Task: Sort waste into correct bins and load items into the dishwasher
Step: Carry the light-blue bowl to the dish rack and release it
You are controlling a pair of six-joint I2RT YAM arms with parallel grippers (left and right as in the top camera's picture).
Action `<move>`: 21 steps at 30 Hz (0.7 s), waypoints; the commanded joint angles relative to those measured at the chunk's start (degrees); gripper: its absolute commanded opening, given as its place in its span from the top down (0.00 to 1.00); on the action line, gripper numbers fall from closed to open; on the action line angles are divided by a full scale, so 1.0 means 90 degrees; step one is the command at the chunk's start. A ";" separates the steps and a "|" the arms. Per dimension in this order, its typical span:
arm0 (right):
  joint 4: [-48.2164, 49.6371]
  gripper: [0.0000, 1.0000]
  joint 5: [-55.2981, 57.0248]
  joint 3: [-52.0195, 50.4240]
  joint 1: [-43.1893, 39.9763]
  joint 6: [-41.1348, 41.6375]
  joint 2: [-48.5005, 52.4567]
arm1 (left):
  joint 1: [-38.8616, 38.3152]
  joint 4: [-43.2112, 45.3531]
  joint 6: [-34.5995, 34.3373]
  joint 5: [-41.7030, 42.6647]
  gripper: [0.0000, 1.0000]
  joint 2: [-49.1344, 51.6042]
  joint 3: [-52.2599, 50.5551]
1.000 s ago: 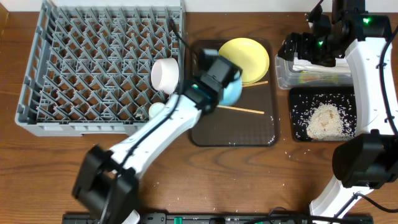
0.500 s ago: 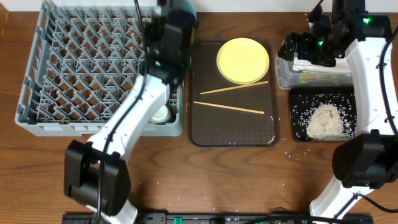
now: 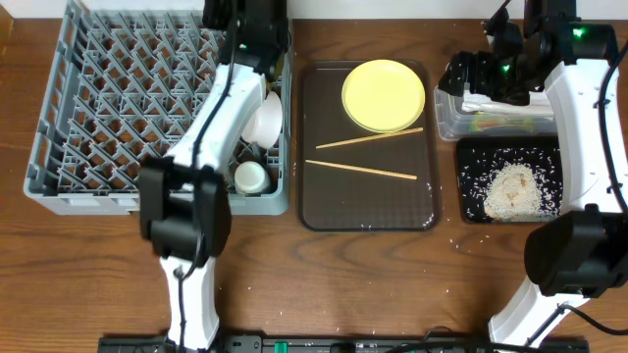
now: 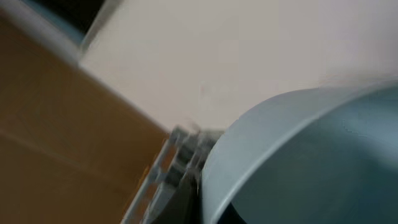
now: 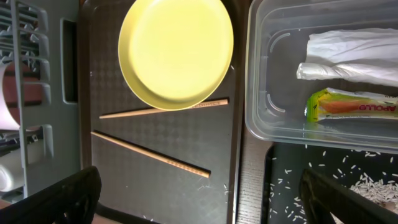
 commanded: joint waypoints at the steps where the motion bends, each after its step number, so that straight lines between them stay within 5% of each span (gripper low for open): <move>1: -0.0002 0.01 -0.0022 0.0000 0.0095 0.0012 -0.0027 | 0.0041 0.0435 0.0131 -0.1256 0.93 0.0576 0.0097; 6: -0.0002 0.01 -0.0022 0.0000 0.0095 0.0010 -0.0027 | 0.0034 0.1115 0.0126 -0.1700 0.93 0.1076 0.0097; 21: -0.0002 0.01 -0.0022 0.0000 0.0095 0.0012 -0.0027 | -0.0289 0.0818 -0.0015 -0.1700 0.92 0.1460 -0.0032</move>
